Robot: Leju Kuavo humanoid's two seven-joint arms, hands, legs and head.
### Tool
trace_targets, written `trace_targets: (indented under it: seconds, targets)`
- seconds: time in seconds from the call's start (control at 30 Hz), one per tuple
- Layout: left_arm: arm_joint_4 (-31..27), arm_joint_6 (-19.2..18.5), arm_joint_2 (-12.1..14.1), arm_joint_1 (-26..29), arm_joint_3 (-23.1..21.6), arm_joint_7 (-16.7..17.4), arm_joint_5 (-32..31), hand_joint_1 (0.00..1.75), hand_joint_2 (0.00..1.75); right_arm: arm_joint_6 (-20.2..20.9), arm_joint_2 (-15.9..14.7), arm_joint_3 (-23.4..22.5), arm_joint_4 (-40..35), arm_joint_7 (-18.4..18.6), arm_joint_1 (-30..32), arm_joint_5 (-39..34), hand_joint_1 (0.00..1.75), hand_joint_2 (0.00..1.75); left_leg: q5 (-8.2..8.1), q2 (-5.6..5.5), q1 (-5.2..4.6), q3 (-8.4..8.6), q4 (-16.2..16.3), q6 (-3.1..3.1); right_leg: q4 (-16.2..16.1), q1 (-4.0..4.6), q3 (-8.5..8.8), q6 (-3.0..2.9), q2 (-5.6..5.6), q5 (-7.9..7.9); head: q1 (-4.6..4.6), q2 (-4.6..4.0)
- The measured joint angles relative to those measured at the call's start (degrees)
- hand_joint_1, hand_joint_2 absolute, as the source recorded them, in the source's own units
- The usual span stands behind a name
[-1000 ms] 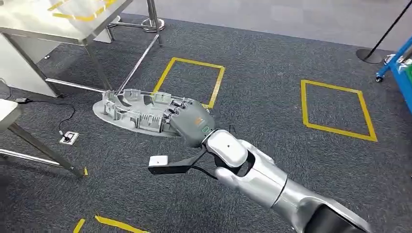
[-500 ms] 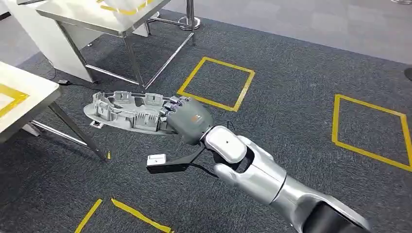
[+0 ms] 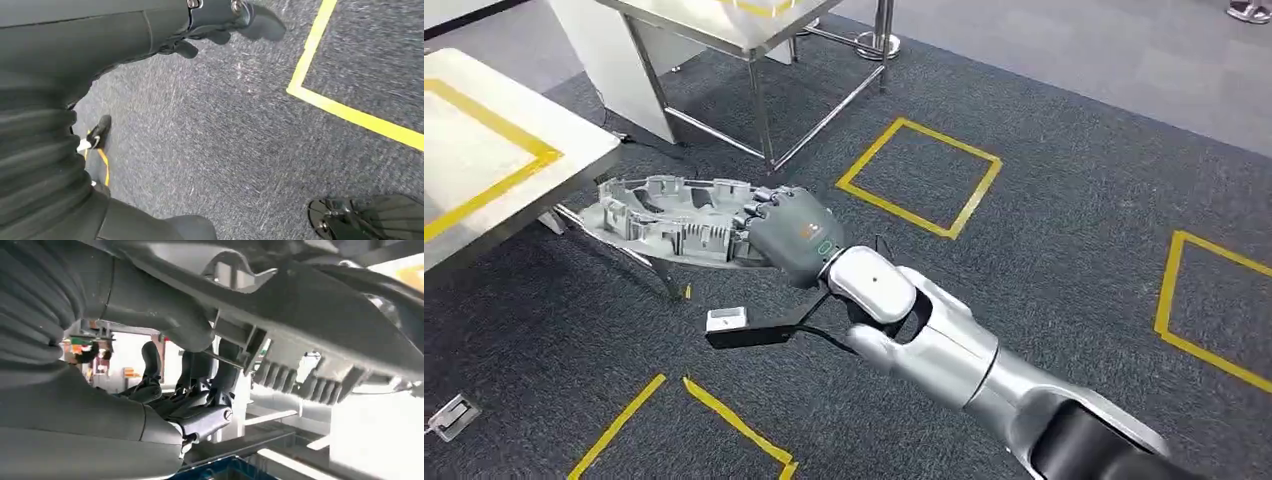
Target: Take the parts from the cabinet and place them on the table.
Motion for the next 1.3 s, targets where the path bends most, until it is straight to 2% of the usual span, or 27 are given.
trace_targets:
  seconds: [0.07,0.1,0.13,0.2,0.23,0.3,0.33,0.37,0.43,0.5,0.53,0.57,0.6,0.67,0.7,0.77,0.83,0.87,0.9,1.0,1.03,1.07,1.1,1.17,1.2,1.23,1.3]
  targets:
    - [0.0,0.1,0.1,-0.1,0.0,-0.1,0.1,0.0,1.75,-0.1,0.1,0.0,0.2,-0.2,-0.2,-0.1,1.75,1.75,0.26,-1.08,0.24,-0.11,-0.1,0.61,3.7,-0.51,-1.58,0.77,4.64,-2.7,0.09,0.0]
    - [0.0,0.2,0.1,-0.2,0.0,-0.3,0.1,0.0,1.75,-0.1,0.1,0.0,0.4,-0.2,-0.2,-0.2,1.75,1.75,0.36,-1.69,0.23,-0.2,-0.1,0.79,8.0,-0.62,-3.47,0.87,5.75,-4.82,0.13,0.0]
    - [0.0,0.2,0.1,-0.2,0.0,-0.4,0.1,0.0,1.75,-0.1,0.1,0.0,0.8,-0.2,-0.2,-0.2,1.75,1.75,0.38,-2.55,0.16,-0.32,-0.1,0.9,13.3,-0.65,-6.07,0.93,6.27,-7.0,0.15,0.0]
    - [0.0,0.2,0.1,0.0,0.1,-0.4,0.1,0.0,1.75,-0.2,0.1,0.1,1.3,-0.2,-0.1,-0.2,1.75,1.75,0.5,-3.91,0.07,-0.46,0.0,1.0,17.7,-0.63,-8.52,0.78,6.39,-7.64,0.13,0.0]
    - [0.0,0.2,0.1,0.0,0.1,-0.4,0.1,0.0,1.75,-0.2,0.1,0.1,1.6,-0.2,-0.1,-0.3,1.75,1.75,0.58,-4.69,0.04,-0.48,0.0,0.97,16.1,-0.63,-7.89,0.5,6.5,-6.13,0.15,0.0]
    - [0.0,0.2,0.1,0.0,0.1,-0.4,0.1,0.0,1.75,-0.2,0.1,0.1,1.8,-0.2,-0.2,-0.3,1.75,1.75,0.8,-6.24,0.0,-0.47,0.0,0.73,7.4,-0.46,-3.63,-0.45,7.7,-1.29,0.15,0.0]
    - [0.0,0.2,0.1,-0.1,0.1,-0.4,0.1,0.0,1.75,-0.2,0.1,0.1,1.9,-0.2,-0.4,-0.3,1.75,1.75,0.93,-6.94,0.02,-0.5,0.0,0.54,2.4,-0.36,-1.12,-1.18,9.4,0.64,0.15,0.0]
    - [0.0,0.2,-0.2,-0.1,0.1,-0.4,0.2,0.0,1.75,-0.4,0.1,0.1,2.0,-0.3,-0.6,-0.4,1.75,1.75,1.07,-7.35,-0.09,-0.85,0.1,0.2,0.4,-0.39,-0.34,-1.69,11.32,-0.06,-0.02,0.0]
    - [0.0,0.2,-0.1,-0.1,0.2,-0.4,0.3,0.0,1.75,-0.8,0.4,0.1,2.4,-0.4,-1.2,-0.6,1.75,1.75,1.42,-8.22,0.46,-1.19,-0.2,-0.54,0.2,0.08,-0.48,-1.29,9.8,0.26,0.33,0.0]
    - [0.0,0.2,-0.1,0.3,0.3,-0.4,0.6,0.0,1.75,-0.9,0.9,0.3,2.7,-0.4,-1.4,-0.7,1.75,1.75,1.82,-9.25,0.3,-1.27,-0.7,-1.52,-0.6,-0.12,0.05,-1.55,8.9,0.78,0.37,0.0]
    - [0.0,0.3,0.2,0.5,0.3,-0.4,0.7,0.0,1.75,-0.9,1.1,0.4,2.9,-0.4,-1.5,-0.7,1.75,1.75,1.52,-7.79,0.41,-1.6,-0.2,-1.36,-1.3,-0.59,0.37,-1.49,7.95,1.35,0.37,0.0]
    - [0.0,0.4,0.1,0.5,0.4,-0.3,0.7,0.0,1.75,-1.0,1.3,0.6,3.0,-0.5,-1.6,-0.7,1.75,1.75,-0.12,-4.67,-0.01,-2.38,1.5,-1.74,-1.7,-0.64,0.52,-1.91,7.64,1.52,-0.26,0.0]
    - [0.0,0.3,0.1,0.4,0.4,-0.3,0.8,0.0,1.75,-1.0,1.4,0.6,3.1,-0.5,-1.7,-0.7,1.75,1.75,-2.25,-3.24,0.06,-3.91,4.8,-2.01,-1.6,-0.59,0.44,-2.22,6.87,1.54,-0.35,0.0]
    - [0.0,0.3,0.1,0.3,0.4,-0.3,0.9,0.0,1.75,-1.0,1.6,0.8,3.5,-0.4,-1.7,-0.7,1.75,1.75,-5.78,-2.15,0.23,-7.56,13.1,-2.54,-1.6,-0.51,0.39,-2.29,5.34,1.47,-0.28,0.0]
    - [0.0,0.3,0.1,0.4,0.4,-0.3,1.0,0.0,1.75,-1.0,1.7,0.9,3.7,-0.4,-1.7,-0.7,1.75,1.75,-6.0,-2.03,0.29,-8.39,15.1,-2.76,-1.5,-0.53,0.34,-2.26,4.66,1.44,-0.3,0.0]
    - [0.0,0.4,0.2,0.7,0.5,-0.2,1.2,0.0,1.75,-0.9,1.9,1.1,4.0,-0.4,-1.8,-0.8,1.75,1.75,-3.02,-1.61,0.51,-6.0,11.2,-3.22,-1.3,-0.71,0.31,-1.94,3.41,1.22,-0.3,0.0]
    - [0.0,0.5,0.4,0.7,0.6,-0.2,1.3,0.0,1.75,-0.9,2.3,1.5,4.1,-0.5,-2.0,-0.9,1.75,1.75,0.95,0.52,0.65,-0.42,1.4,-3.61,-0.4,-1.05,0.29,-1.3,2.23,0.57,-0.3,0.0]
    - [0.0,0.5,0.2,0.5,0.7,-0.2,1.4,0.0,1.75,-0.9,2.4,1.5,4.1,-0.5,-2.2,-1.0,1.75,1.75,-0.52,1.85,-0.09,0.04,0.5,-3.04,-0.1,-0.54,0.15,-0.79,1.82,0.21,-0.48,0.0]
    - [0.0,0.5,0.1,0.5,0.9,-0.2,1.4,0.0,1.75,-0.9,2.5,1.6,4.1,-0.6,-2.3,-1.0,1.75,1.75,0.11,1.14,0.22,0.22,0.1,-1.81,0.3,-0.4,0.03,-0.51,1.52,-0.04,-0.3,0.0]
    - [0.0,0.5,0.1,0.7,1.2,-0.2,1.5,0.0,1.75,-0.9,3.0,1.8,4.1,-0.6,-2.8,-1.0,1.75,1.75,0.19,-0.56,0.09,-0.27,0.2,-0.47,-0.1,-0.36,0.44,0.18,0.17,0.04,-0.28,0.0]
    - [0.0,0.5,0.1,0.7,1.3,-0.2,1.5,0.0,1.75,-0.9,3.0,1.8,4.1,-0.6,-2.9,-1.1,1.75,1.75,0.43,-1.02,0.43,-0.24,0.1,-0.06,0.3,-0.66,0.2,0.83,1.38,-0.43,-0.26,0.0]
    - [0.0,0.6,0.2,0.7,1.4,-0.2,1.5,0.0,1.75,-0.9,3.0,1.9,4.1,-0.8,-3.0,-1.2,1.75,1.75,0.51,-1.51,0.47,-0.35,0.1,0.14,1.8,-0.9,-0.33,1.05,3.76,-1.7,-0.24,0.0]
    - [0.0,0.6,0.2,0.5,1.4,-0.2,1.6,0.0,1.75,-1.0,3.0,1.9,4.2,-0.8,-3.1,-1.2,1.75,1.75,0.62,-2.0,0.49,-0.5,0.1,0.49,5.3,-0.93,-1.91,1.19,5.38,-3.83,-0.13,0.0]
    - [0.0,0.6,0.2,0.5,1.4,-0.2,1.7,0.0,1.75,-1.0,3.0,1.9,4.4,-0.8,-3.0,-1.3,1.75,1.75,0.77,-3.17,0.37,-0.83,0.1,0.73,14.1,-0.94,-6.17,1.27,6.36,-7.53,-0.04,0.0]
    - [0.0,0.6,0.2,0.6,1.4,-0.2,1.7,0.0,1.75,-1.0,3.0,2.0,4.6,-0.8,-3.0,-1.4,1.75,1.75,0.87,-3.87,0.29,-1.0,0.1,0.81,17.0,-0.95,-7.78,1.18,6.38,-8.02,-0.04,0.0]
    - [0.0,0.6,0.2,0.7,1.5,-0.2,1.7,0.0,1.75,-1.0,3.0,2.1,4.8,-0.8,-3.0,-1.6,1.75,1.75,0.96,-4.56,0.25,-1.06,0.1,0.8,16.8,-0.94,-7.81,0.97,6.42,-7.06,-0.04,0.0]
    - [0.0,0.6,0.2,0.7,1.5,0.0,1.8,0.0,1.75,-1.0,3.0,2.1,5.2,-0.9,-3.2,-1.9,1.75,1.75,1.19,-6.11,0.12,-1.08,0.1,0.59,9.8,-0.78,-4.49,0.12,6.94,-2.62,-0.02,0.0]
